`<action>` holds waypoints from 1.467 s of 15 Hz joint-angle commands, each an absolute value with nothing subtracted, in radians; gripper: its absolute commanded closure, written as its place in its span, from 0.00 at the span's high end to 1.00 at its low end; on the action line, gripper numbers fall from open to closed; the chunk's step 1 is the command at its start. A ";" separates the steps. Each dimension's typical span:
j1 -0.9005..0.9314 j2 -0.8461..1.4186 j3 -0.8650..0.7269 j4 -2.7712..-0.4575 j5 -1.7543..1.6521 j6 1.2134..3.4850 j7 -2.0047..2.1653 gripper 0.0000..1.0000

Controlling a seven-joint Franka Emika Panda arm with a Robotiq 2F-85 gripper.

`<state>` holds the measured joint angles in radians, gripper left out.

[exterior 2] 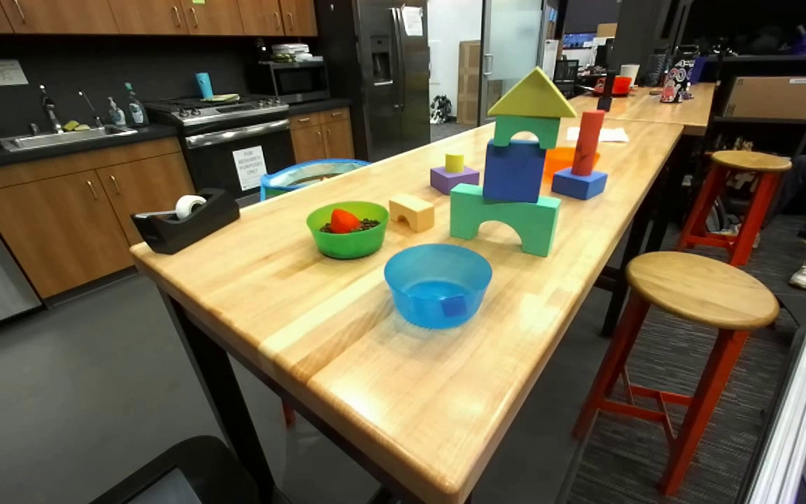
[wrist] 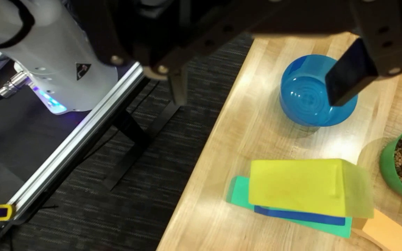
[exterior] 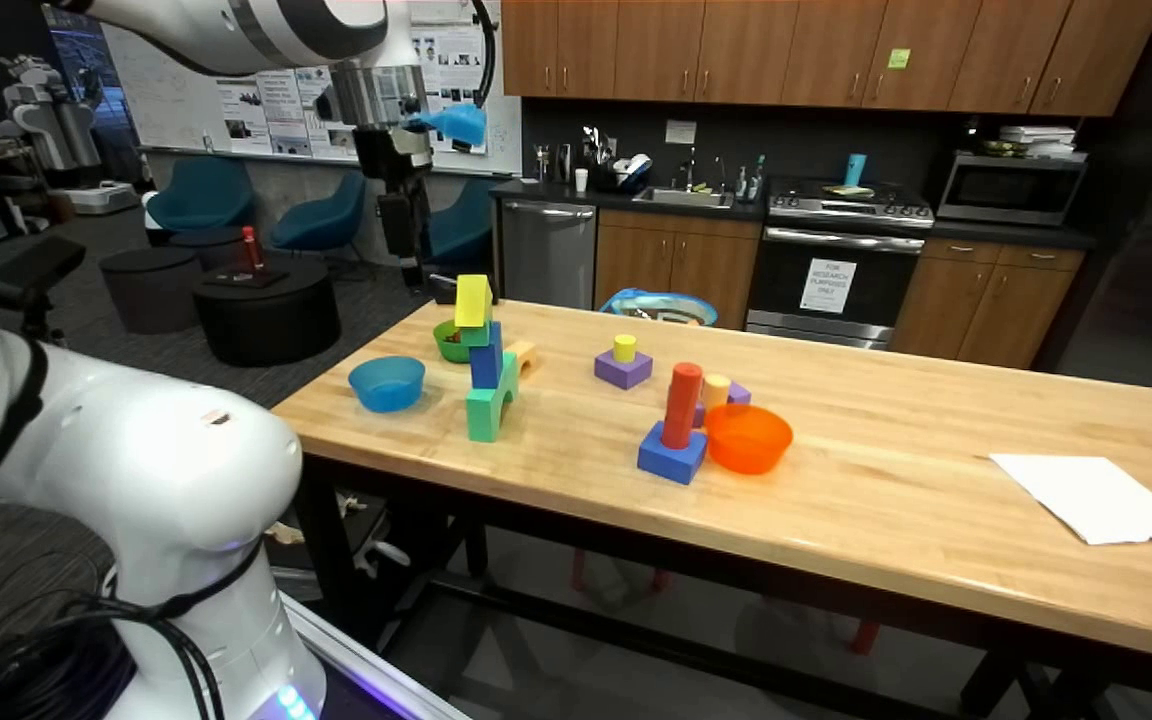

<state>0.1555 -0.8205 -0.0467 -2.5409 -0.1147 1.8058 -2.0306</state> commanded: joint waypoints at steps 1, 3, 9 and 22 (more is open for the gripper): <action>0.164 -0.998 -0.054 -2.673 -0.191 1.832 -2.052 1.00; 0.166 -1.071 -0.053 -2.754 -0.251 1.862 -2.058 1.00; 0.196 -1.113 -0.048 -2.812 -0.386 1.909 -2.117 1.00; 0.207 -1.099 -0.045 -2.779 -0.424 1.966 -2.104 1.00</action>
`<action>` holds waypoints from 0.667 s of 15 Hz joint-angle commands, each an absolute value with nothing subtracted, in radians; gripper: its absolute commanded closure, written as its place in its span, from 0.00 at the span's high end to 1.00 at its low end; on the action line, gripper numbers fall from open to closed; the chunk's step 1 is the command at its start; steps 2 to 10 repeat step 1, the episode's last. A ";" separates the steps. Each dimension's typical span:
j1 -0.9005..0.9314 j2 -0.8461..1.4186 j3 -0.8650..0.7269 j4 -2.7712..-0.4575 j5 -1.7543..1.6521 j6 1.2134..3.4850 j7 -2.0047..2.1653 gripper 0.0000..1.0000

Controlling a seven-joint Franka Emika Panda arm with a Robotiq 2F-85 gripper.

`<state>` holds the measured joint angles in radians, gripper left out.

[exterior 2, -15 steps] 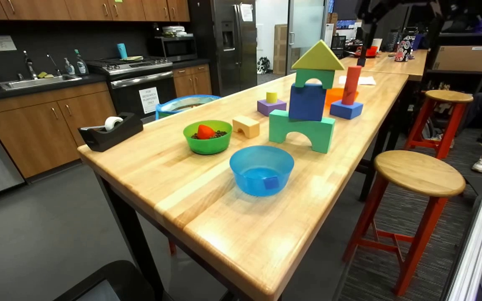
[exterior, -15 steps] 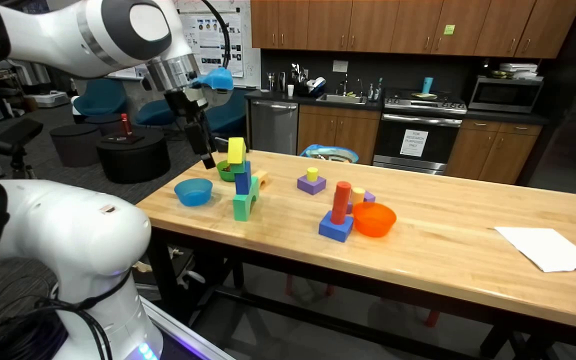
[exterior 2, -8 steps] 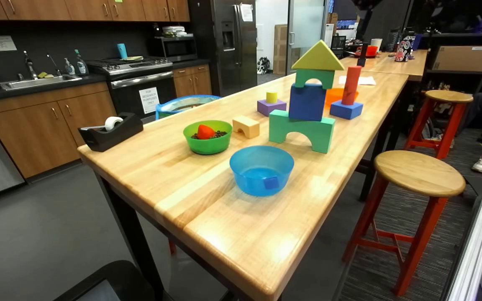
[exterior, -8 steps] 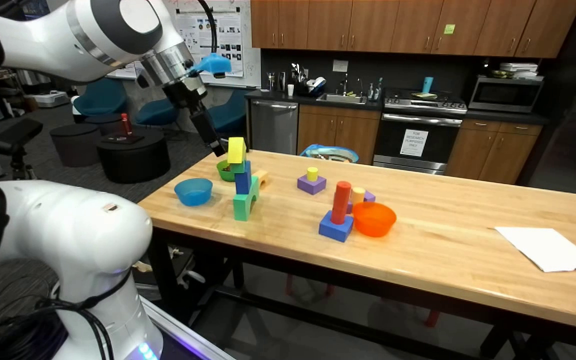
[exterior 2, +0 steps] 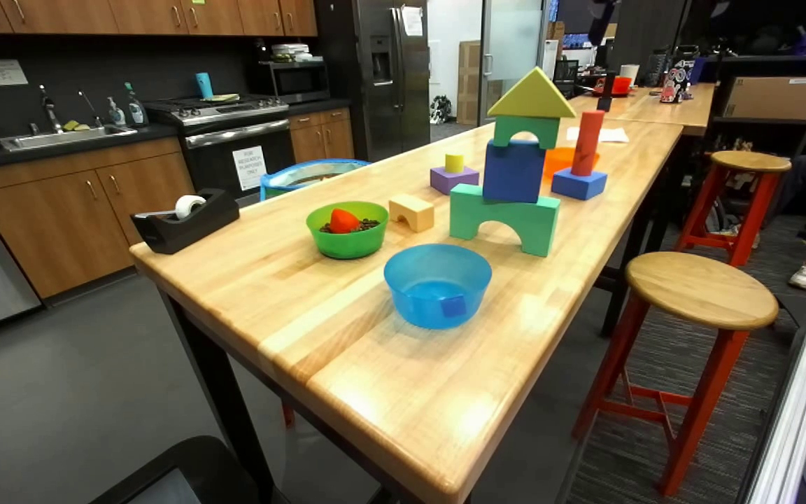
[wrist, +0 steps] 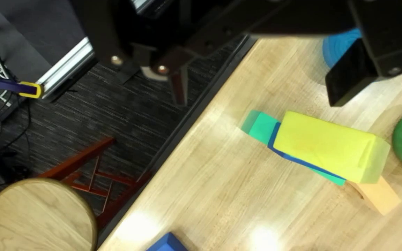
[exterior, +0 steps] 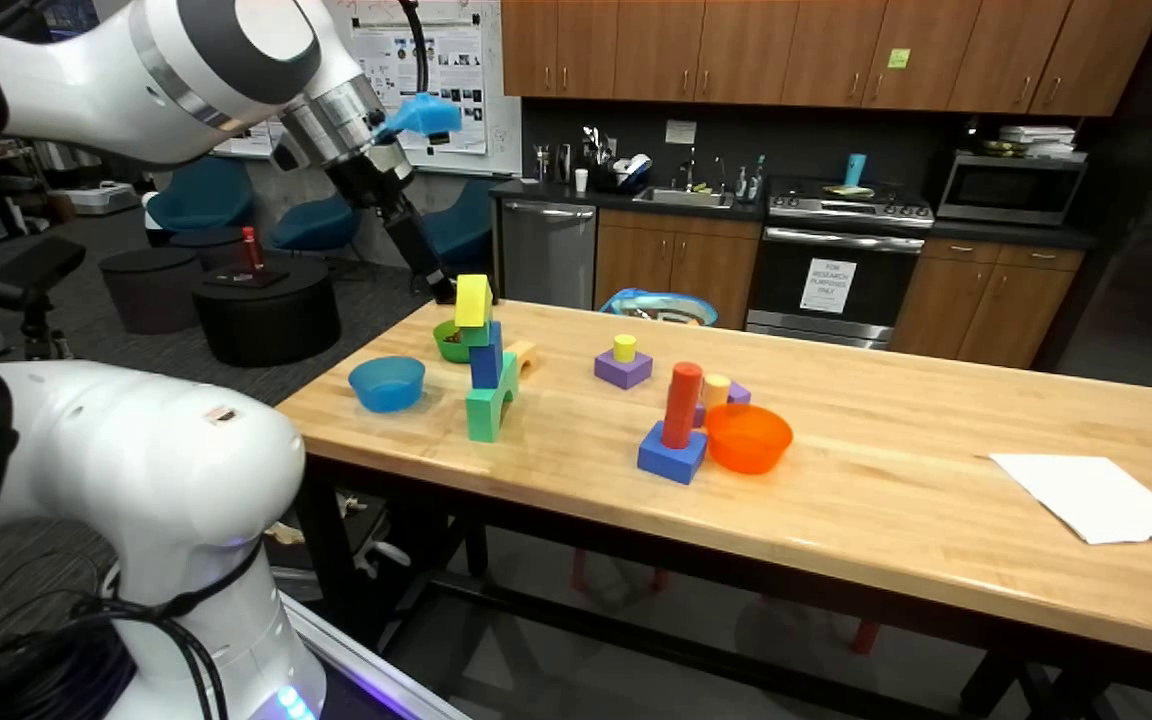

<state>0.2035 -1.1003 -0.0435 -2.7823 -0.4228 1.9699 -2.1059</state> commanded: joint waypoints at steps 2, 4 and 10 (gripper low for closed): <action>0.207 -1.099 -0.045 -2.779 -0.424 1.966 -2.104 1.00; 0.207 -1.099 -0.045 -2.779 -0.424 1.966 -2.104 1.00; 0.207 -1.099 -0.045 -2.779 -0.424 1.966 -2.104 1.00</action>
